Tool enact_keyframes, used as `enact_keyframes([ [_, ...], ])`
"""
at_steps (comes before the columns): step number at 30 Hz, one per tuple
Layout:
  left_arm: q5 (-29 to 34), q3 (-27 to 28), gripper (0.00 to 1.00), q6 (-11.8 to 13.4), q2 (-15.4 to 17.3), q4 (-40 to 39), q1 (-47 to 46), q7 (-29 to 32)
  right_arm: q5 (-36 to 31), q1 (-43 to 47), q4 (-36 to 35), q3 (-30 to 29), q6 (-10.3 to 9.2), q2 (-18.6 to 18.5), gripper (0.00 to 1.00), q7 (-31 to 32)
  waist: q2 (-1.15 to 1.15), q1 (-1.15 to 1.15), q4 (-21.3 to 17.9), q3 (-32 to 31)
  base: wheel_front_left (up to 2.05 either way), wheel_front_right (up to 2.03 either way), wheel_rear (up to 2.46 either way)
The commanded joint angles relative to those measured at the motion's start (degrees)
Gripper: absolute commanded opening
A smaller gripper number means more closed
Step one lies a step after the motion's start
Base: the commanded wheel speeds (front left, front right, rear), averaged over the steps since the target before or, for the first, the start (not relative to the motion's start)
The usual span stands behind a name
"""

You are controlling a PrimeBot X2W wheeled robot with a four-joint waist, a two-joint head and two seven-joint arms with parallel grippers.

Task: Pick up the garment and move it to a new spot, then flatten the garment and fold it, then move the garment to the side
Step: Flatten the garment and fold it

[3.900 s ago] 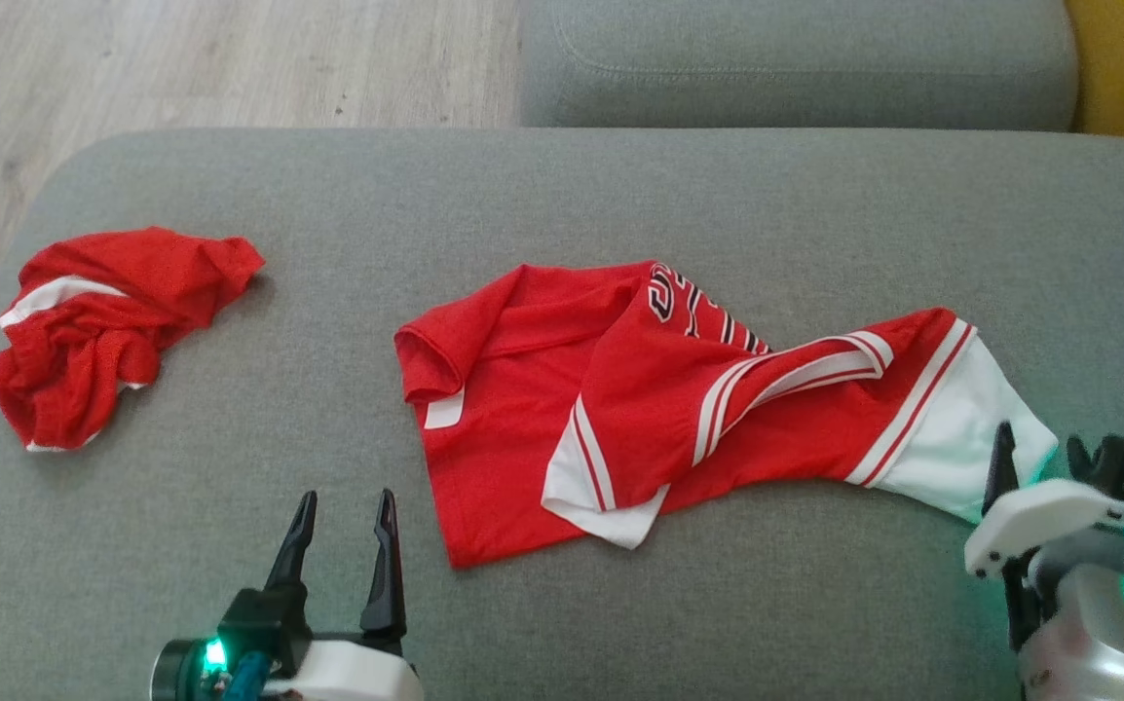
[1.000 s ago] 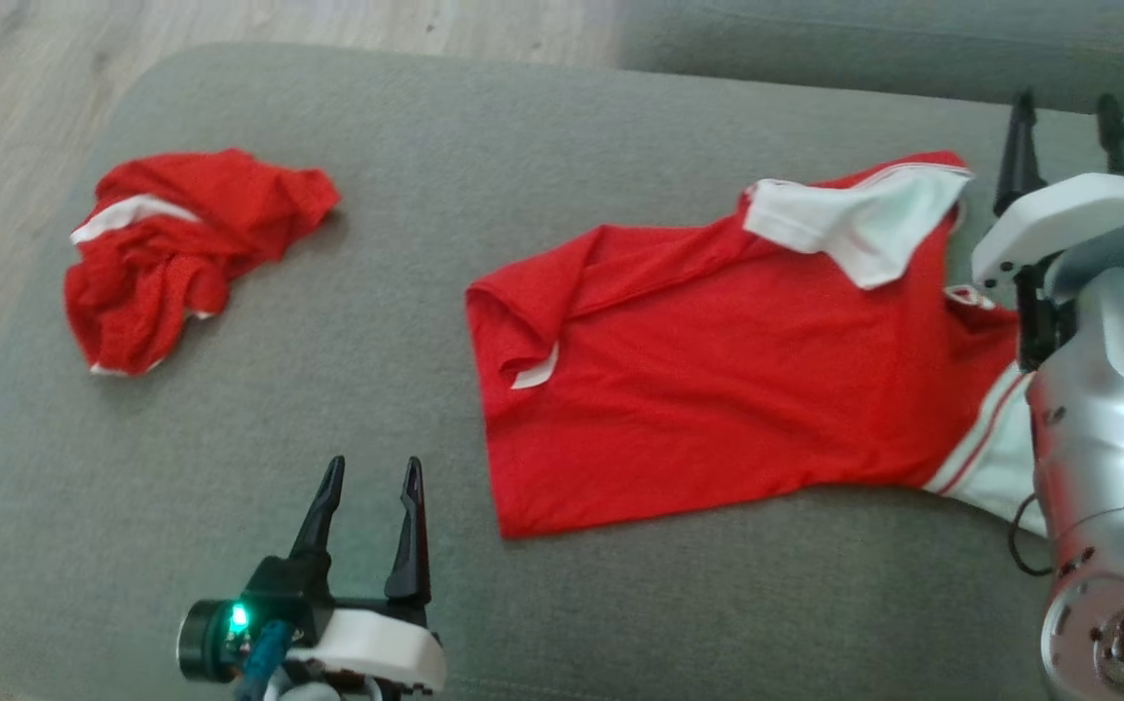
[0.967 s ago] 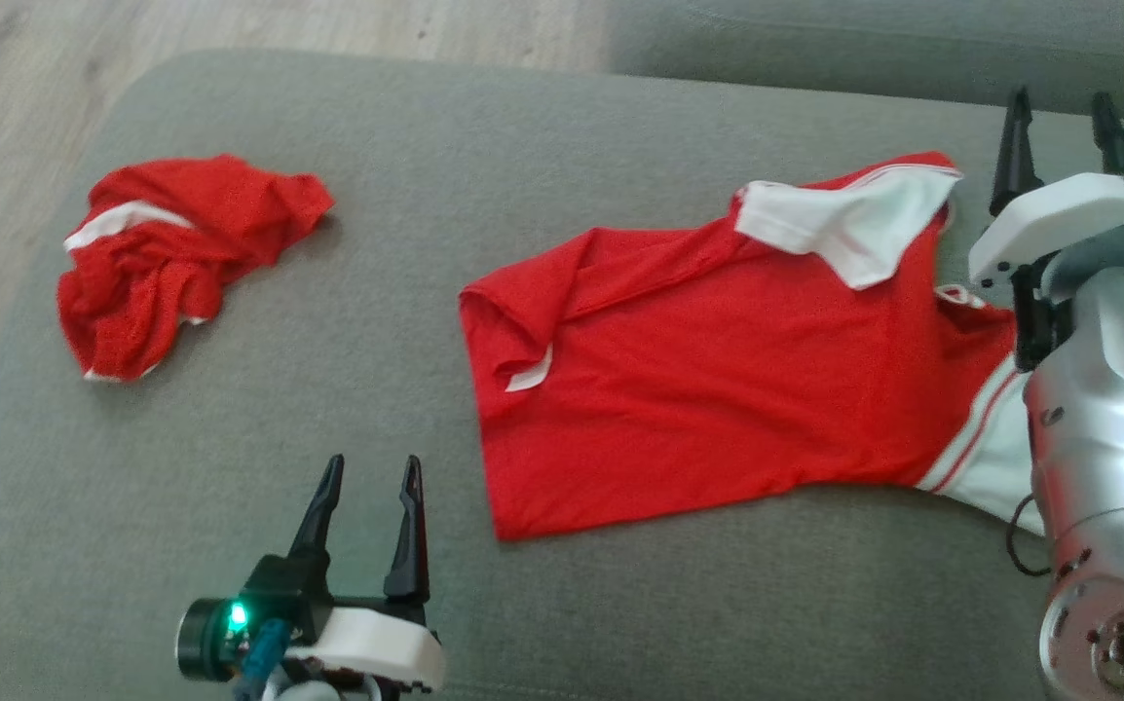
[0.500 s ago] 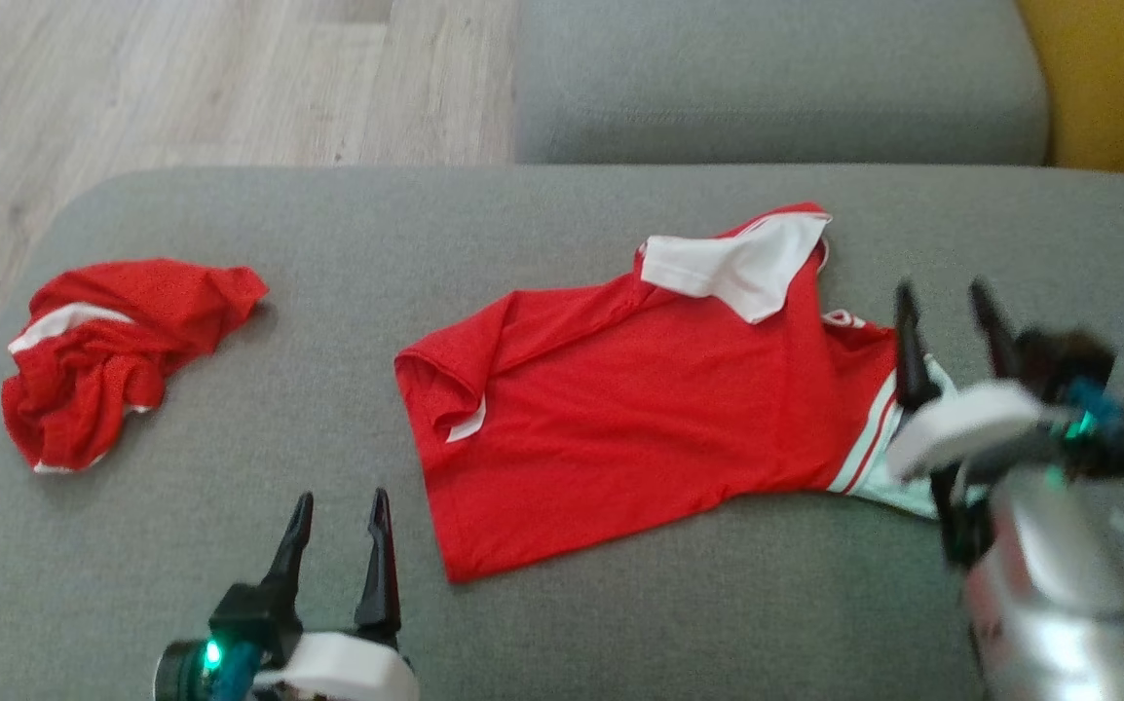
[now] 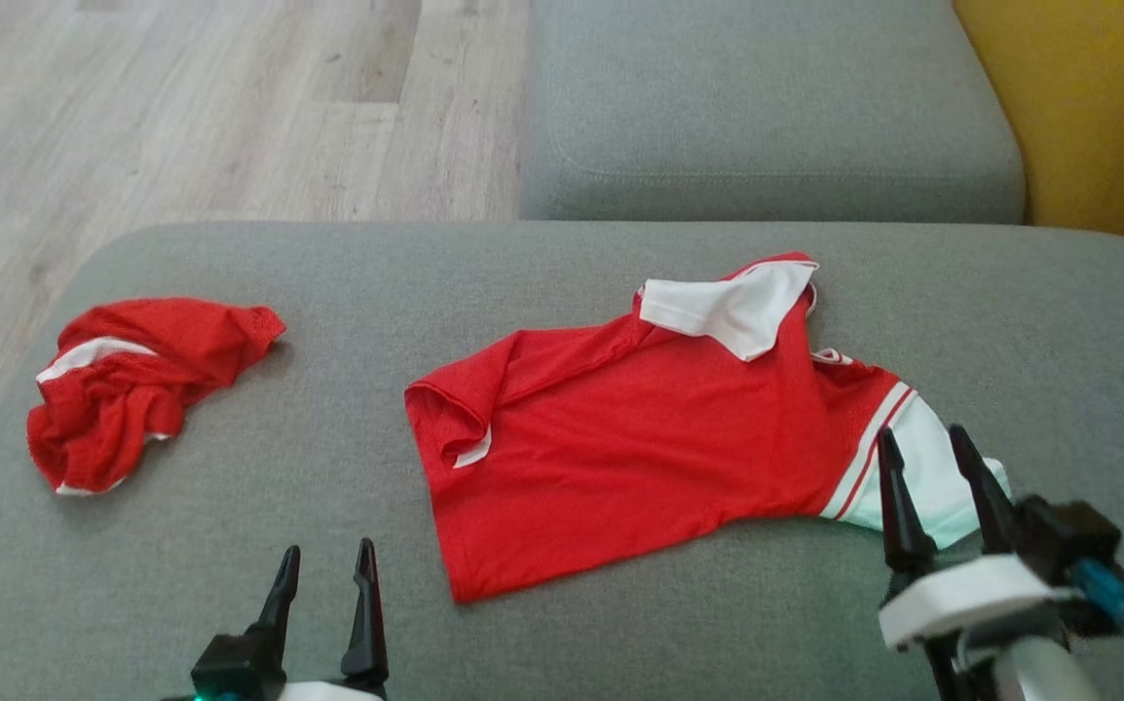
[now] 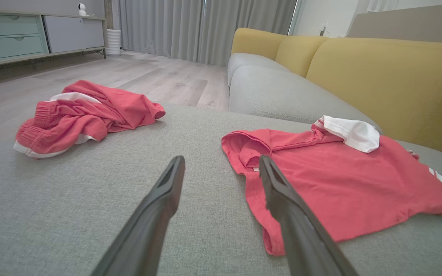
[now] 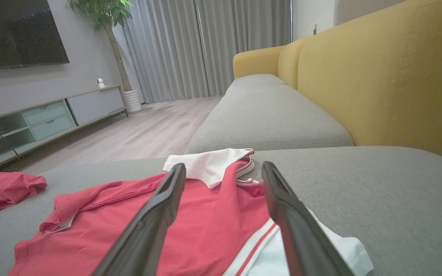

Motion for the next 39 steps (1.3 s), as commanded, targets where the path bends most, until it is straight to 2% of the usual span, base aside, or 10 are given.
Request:
enact_keyframes([
  [1,-0.37,2.06,1.00,-0.20,0.61,-1.83,-2.33,-0.70,0.91,-0.73,-3.25,1.20,0.39,-0.19,1.00,0.03,0.00,0.01,0.11,-0.36,0.00,0.00,0.00],
  [10,-0.50,1.27,1.00,-0.45,1.30,-1.56,-2.28,0.56,2.46,5.90,-8.05,2.72,0.39,-0.18,1.00,1.55,0.00,0.01,0.07,-2.07,0.00,0.00,0.00],
  [30,-0.92,-0.25,1.00,-0.32,1.68,-0.46,-2.00,2.21,2.04,7.86,-7.12,3.26,0.39,-0.18,1.00,2.71,0.00,0.01,0.23,-2.40,0.00,0.00,0.00],
  [34,-0.65,-1.72,1.00,-0.76,1.16,-0.16,-2.89,3.66,1.65,7.51,-7.21,3.09,0.39,-0.18,1.00,3.21,0.00,0.01,-0.16,-1.28,0.00,0.00,0.00],
  [39,-2.20,-4.16,1.00,-1.95,-1.52,3.47,-5.44,9.14,0.79,6.86,-7.39,2.68,0.39,-0.18,1.00,4.43,0.00,0.01,-1.74,0.68,0.00,0.00,0.00],
])
